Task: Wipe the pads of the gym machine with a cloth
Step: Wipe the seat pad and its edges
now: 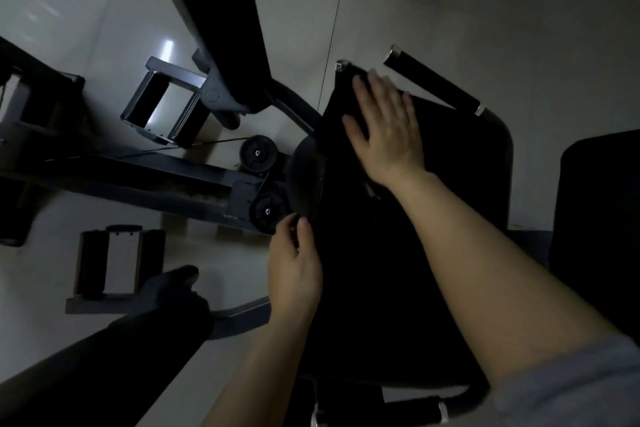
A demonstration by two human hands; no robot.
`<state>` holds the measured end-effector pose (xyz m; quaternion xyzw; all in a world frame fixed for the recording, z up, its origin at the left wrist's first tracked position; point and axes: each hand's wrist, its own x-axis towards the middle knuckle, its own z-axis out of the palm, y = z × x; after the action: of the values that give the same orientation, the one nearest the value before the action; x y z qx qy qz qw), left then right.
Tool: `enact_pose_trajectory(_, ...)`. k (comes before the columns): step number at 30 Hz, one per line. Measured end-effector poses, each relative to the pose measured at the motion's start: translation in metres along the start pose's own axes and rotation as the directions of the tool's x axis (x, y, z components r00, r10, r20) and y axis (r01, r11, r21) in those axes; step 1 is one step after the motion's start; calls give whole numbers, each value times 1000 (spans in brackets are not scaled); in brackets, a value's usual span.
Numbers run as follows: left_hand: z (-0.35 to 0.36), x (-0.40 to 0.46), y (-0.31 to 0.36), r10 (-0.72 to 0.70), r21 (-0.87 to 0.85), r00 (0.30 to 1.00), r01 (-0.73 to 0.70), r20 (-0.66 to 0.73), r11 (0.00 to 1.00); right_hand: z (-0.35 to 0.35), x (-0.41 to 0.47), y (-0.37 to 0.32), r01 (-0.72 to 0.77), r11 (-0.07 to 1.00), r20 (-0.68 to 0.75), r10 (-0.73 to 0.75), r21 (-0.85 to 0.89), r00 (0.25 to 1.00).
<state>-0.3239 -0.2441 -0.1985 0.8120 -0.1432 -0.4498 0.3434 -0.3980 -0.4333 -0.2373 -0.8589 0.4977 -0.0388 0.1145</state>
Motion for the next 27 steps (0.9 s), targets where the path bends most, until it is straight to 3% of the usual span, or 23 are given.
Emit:
enact_pose_trajectory(4,28,22,26,-104,82,990,112,-91,990,-1,-6,-1,-202,978,-23,203,51,979)
enact_pose_trajectory(9,38,22,36,-139,160,962,179,-235,971,-1,-141,-29,-29,997,90,23,67,996)
enact_pose_trajectory(18,52,27,41,-155,387,919,300,-363,872,-5,20,-13,14,999,-29,-13,31,999)
enact_pose_trajectory(21,53,26,45,-151,418,917,309,-371,854,-5,57,-23,198,978,-26,-197,62,980)
enact_pose_trajectory(23,52,26,46,-175,425,917,327,-357,844,-5,58,-11,243,962,-73,-236,123,969)
enact_pose_trajectory(27,51,29,47,-202,432,927,331,-317,839,-9,34,61,-59,985,-153,84,161,985)
